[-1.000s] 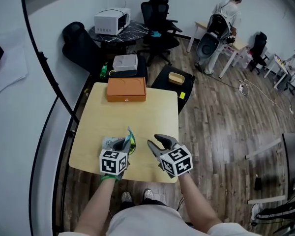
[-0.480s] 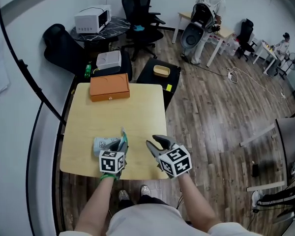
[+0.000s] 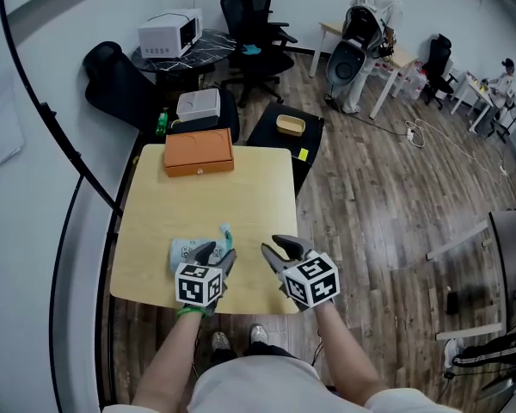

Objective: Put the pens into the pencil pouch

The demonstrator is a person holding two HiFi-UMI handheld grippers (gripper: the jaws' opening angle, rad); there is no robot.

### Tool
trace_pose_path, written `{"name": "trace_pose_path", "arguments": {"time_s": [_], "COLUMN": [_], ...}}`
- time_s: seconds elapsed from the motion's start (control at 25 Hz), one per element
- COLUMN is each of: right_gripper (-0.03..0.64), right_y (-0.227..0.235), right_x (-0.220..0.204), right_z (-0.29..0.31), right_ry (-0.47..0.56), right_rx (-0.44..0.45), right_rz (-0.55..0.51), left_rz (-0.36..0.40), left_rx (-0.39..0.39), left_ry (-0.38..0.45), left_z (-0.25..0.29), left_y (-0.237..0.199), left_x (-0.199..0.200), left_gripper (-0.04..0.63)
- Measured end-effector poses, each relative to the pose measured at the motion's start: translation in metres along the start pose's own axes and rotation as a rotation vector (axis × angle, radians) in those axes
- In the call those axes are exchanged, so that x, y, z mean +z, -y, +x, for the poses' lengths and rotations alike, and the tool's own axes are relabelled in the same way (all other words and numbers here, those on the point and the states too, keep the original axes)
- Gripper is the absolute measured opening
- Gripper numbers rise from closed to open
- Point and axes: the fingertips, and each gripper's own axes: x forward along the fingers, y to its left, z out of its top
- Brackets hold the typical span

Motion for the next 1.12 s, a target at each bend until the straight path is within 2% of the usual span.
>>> {"name": "trace_pose_path", "arguments": {"time_s": [0.16, 0.36, 0.76, 0.92, 1.04, 1.12], "right_gripper": [0.126, 0.126, 0.126, 0.126, 0.118, 0.089], "right_y": [0.0, -0.002, -0.016, -0.019, -0.019, -0.017], "right_x": [0.015, 0.05, 0.124, 0.144, 0.152, 0.152], "right_z": [0.005, -0.001, -0.031, -0.047, -0.056, -0.06], "right_ry": [0.052, 0.166, 0.354, 0.413, 0.442, 0.449], "right_rx": [0.002, -0.011, -0.039, -0.059, -0.077, -0.094], "right_rz": [0.001, -0.019, -0.131, -0.155, -0.162, -0.152], "left_rz": [0.025, 0.068, 0.152, 0.219, 0.234, 0.238], "left_rx": [0.006, 0.032, 0.076, 0.103, 0.095, 0.097], "left_ry": [0.098, 0.248, 0.482, 0.527, 0.556, 0.562], "left_z": [-0.021, -0.061, -0.141, -0.161, -0.173, -0.178], "left_y": [-0.002, -0.003, 0.009, 0.016, 0.021, 0.021], "left_x": [0.034, 0.089, 0.17, 0.186, 0.192, 0.192], "left_gripper": [0.213, 0.213, 0.211, 0.151, 0.104, 0.066]}}
